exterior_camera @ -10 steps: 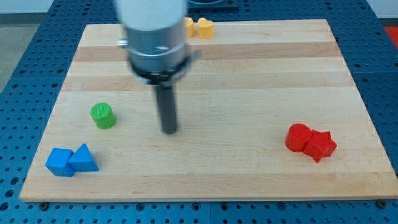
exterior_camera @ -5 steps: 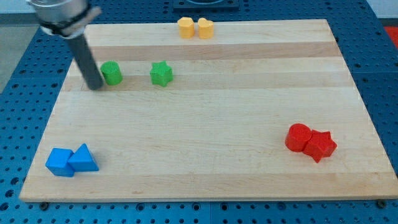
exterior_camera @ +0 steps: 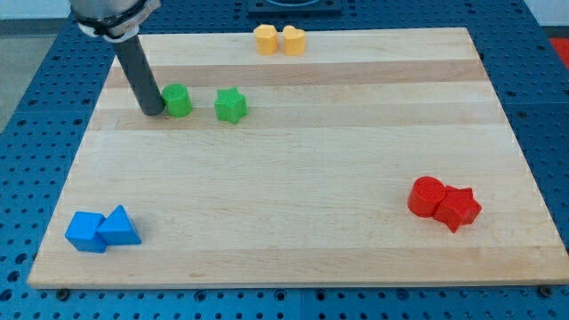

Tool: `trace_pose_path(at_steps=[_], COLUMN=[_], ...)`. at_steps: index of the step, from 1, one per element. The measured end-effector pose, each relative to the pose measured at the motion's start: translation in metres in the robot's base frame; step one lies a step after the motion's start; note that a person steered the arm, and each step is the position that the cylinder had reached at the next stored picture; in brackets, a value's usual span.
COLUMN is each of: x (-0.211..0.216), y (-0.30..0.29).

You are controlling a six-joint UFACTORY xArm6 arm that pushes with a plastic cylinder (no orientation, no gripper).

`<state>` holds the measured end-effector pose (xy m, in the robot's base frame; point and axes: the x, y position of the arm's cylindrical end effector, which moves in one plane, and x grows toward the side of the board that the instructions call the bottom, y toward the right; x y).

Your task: Drag the green blocks towards the center right corner

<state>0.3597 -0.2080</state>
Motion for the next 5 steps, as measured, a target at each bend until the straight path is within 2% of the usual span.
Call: trace_pose_path(at_steps=[1, 2, 5], x=[-0.021, -0.012, 0.007], y=[-0.008, 0.005, 0.097])
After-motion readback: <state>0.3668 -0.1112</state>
